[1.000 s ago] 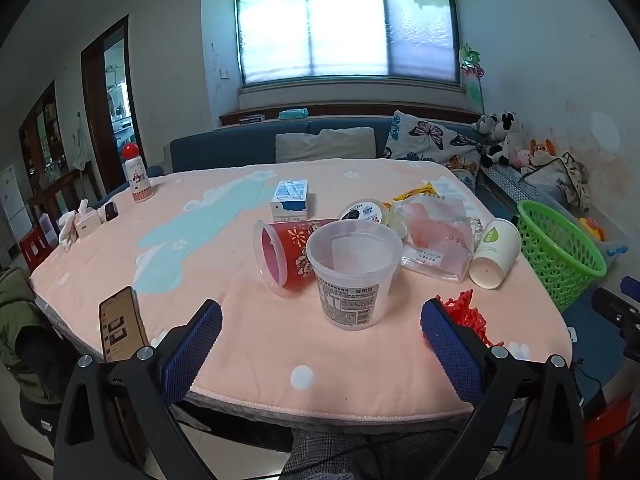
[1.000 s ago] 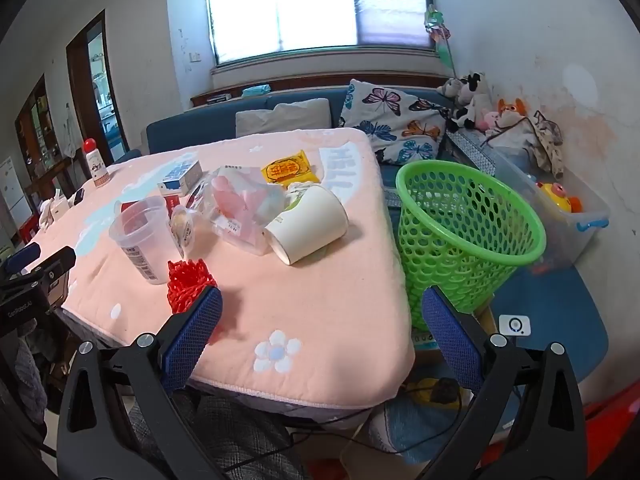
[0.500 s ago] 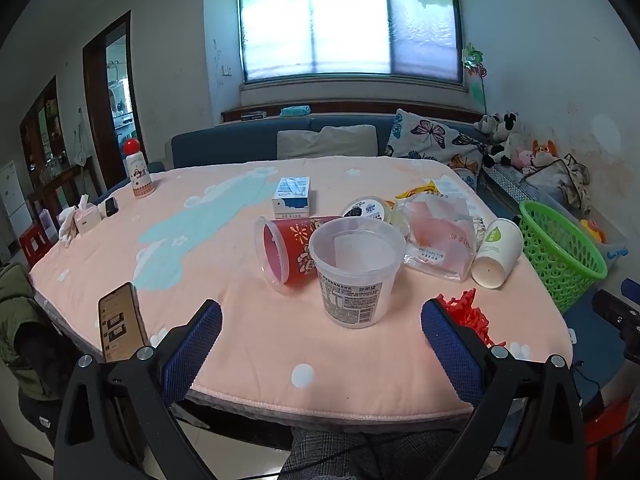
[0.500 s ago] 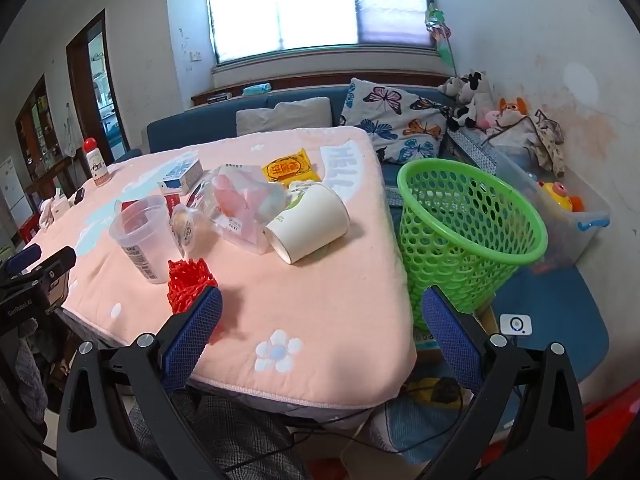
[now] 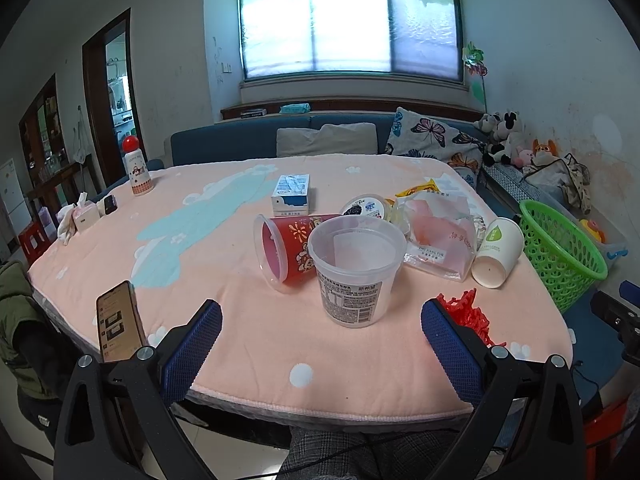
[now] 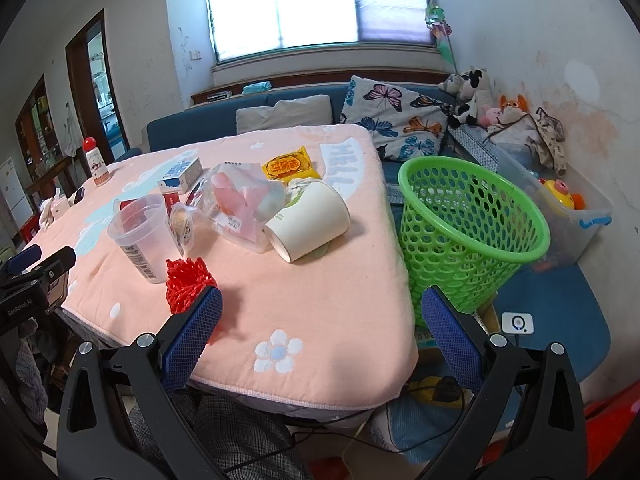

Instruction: Collect trash

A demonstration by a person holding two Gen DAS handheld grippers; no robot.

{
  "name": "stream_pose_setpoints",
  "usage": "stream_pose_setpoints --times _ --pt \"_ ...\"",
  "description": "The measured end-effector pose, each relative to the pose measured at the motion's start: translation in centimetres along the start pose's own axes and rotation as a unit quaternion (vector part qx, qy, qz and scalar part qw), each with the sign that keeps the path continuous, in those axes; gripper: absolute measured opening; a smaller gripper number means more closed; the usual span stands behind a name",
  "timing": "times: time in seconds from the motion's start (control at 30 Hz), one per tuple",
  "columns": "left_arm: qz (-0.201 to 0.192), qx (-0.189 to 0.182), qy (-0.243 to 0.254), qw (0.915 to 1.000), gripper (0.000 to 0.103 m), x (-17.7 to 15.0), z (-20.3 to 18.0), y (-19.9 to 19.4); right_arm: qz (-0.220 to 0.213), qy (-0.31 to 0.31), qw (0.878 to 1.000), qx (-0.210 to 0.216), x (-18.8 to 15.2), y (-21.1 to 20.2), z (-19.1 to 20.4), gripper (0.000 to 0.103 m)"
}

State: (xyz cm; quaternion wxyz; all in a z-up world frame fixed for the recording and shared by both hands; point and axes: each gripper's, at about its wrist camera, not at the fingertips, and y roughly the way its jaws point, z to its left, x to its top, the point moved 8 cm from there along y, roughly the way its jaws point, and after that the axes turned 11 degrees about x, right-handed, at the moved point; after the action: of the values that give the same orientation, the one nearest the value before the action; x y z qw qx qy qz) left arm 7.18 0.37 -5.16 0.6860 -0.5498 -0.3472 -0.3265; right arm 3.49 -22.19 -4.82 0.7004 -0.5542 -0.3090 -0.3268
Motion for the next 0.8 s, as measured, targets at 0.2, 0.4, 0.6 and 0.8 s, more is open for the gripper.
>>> stream_pose_setpoints --times 0.2,0.4,0.6,0.8 --pt "0.003 0.000 0.000 1.0000 0.097 -0.1 -0.1 0.1 0.000 0.000 1.000 0.002 0.0 0.1 -0.1 0.098" --pt "0.009 0.001 -0.001 1.0000 0.097 0.1 -0.3 0.4 0.002 0.001 1.000 0.004 0.0 0.3 -0.1 0.098" --pt "0.014 0.000 -0.001 0.9999 0.097 0.3 -0.2 1.0 0.004 0.001 1.000 0.005 -0.1 0.8 0.0 0.098" --pt "0.024 -0.002 -0.007 0.9997 0.097 0.3 0.0 1.7 0.007 0.000 1.000 0.007 0.1 1.2 0.0 0.098"
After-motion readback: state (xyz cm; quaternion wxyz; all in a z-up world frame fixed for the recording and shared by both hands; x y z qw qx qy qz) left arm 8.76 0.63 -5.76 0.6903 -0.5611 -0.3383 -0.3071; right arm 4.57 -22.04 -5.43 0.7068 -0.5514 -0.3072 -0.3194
